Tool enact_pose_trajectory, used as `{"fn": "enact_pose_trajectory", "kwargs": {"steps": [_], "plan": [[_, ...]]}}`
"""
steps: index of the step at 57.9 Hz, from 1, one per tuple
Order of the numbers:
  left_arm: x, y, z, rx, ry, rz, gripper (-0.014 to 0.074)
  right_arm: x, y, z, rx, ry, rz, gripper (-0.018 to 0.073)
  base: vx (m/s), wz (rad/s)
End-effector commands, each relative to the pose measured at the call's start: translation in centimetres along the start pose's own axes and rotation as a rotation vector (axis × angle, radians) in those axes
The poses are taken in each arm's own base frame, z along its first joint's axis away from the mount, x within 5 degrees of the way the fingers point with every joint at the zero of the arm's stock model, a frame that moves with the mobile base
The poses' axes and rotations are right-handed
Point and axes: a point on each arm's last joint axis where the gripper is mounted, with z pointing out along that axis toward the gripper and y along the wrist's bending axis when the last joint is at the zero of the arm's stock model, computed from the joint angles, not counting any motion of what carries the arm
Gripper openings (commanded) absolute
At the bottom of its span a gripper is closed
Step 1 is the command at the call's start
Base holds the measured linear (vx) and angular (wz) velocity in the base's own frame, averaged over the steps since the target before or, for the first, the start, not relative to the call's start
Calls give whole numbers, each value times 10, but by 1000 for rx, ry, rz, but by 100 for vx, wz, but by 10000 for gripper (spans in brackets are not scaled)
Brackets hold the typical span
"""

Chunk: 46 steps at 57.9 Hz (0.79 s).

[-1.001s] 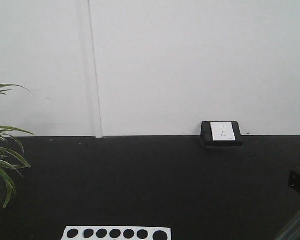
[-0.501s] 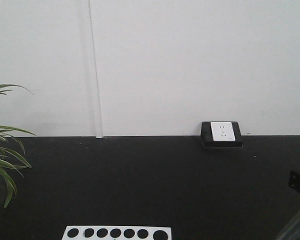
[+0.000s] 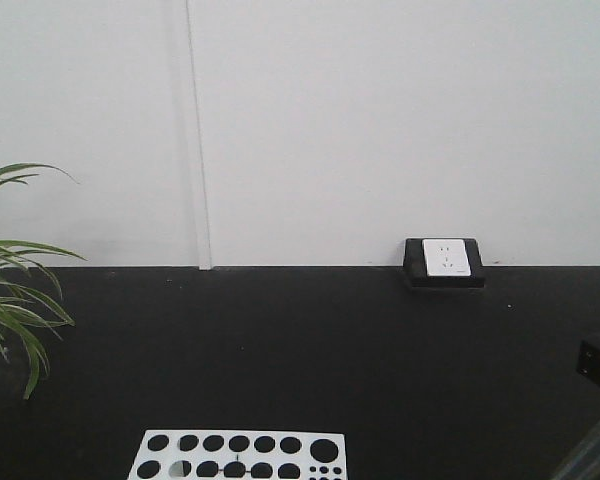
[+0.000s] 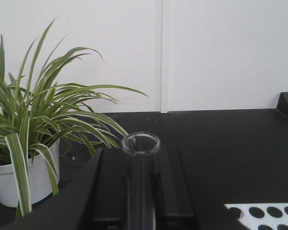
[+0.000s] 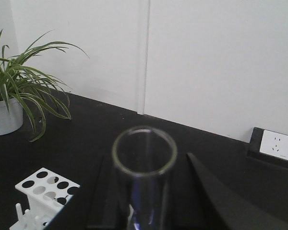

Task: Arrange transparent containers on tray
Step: 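Drive the base to the counter with the yellow tray, holding both tubes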

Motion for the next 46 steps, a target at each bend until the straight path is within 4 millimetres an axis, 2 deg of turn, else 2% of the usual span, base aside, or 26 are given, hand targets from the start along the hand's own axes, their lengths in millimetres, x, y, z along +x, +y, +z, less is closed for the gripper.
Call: {"fn": "enact_pose_trajectory", "kwargs": {"steps": [1,46], "plan": [[-17,-4,-3,40,-96,-5,209,-18,-2,-4,18,-122,-5,19,-11,1],[-17,-4,-3,37,-92,-5,209,-18,-2,-4,18,-122,-5,19,-18,-2]]}}
